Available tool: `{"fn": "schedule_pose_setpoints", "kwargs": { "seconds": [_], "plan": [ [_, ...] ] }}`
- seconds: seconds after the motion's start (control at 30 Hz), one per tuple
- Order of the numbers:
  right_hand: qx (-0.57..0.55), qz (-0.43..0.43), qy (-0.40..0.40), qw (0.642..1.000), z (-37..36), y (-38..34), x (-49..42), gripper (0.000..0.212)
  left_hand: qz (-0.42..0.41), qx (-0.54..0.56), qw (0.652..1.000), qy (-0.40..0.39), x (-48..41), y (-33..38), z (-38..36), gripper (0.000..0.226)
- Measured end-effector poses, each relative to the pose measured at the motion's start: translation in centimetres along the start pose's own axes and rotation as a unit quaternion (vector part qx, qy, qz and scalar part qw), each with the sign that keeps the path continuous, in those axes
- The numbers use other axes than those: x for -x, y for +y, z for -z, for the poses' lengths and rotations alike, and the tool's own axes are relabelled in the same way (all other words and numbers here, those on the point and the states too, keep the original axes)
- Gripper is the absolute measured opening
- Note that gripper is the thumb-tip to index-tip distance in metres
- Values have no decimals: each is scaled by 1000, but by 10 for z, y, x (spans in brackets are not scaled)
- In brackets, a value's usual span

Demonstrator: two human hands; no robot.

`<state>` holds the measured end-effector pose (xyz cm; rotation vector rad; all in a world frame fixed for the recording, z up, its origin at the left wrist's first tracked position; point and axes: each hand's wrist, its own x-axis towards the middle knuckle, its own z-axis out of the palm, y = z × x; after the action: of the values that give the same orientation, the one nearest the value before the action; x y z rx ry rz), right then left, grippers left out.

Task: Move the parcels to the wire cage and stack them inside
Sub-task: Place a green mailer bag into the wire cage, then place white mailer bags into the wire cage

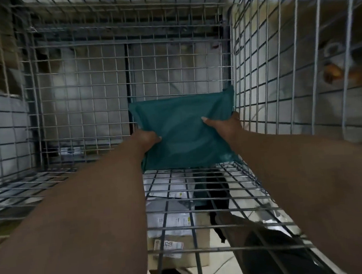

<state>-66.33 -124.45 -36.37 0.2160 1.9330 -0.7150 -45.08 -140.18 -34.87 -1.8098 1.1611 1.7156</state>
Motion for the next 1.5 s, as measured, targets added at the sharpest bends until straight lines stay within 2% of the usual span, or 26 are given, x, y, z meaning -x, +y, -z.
{"fn": "schedule_pose_setpoints", "kwargs": {
  "seconds": [0.27, 0.57, 0.7, 0.8, 0.97, 1.1, 1.27, 1.37, 1.5],
  "plan": [
    [8, -22, 17, 1000, 1, 21, -26, 114, 11, -2, 1000, -4, -28, -19, -17, 69],
    [35, -33, 18, 999, 13, 24, -27, 122, 30, 44, 998, -12, -26, -29, -22, 59],
    [80, -27, 26, 996, 17, 22, -18, 104, 15, 43, 999, -13, -18, -29, -28, 61],
    [151, -10, 61, 987, 13, 14, -1, 94, 2, 39, 999, -25, -1, -22, -26, 68],
    [206, 52, 100, 972, -1, -19, 50, 89, -59, 34, 998, 1, 47, 2, -10, 55],
    [162, 128, 23, 978, -12, -55, 108, 82, -99, 37, 993, 48, 110, 28, 10, 49],
    [113, 171, -77, 976, -27, -100, 204, 40, -184, -41, 979, 82, 205, 42, 41, 37],
    [118, 213, -136, 960, -31, -113, 271, 5, -222, -53, 968, 107, 261, 40, 60, 24],
    [116, 261, -165, 944, -28, -107, 359, 15, -267, 2, 955, 131, 335, 18, 82, 20]
  ]
}}
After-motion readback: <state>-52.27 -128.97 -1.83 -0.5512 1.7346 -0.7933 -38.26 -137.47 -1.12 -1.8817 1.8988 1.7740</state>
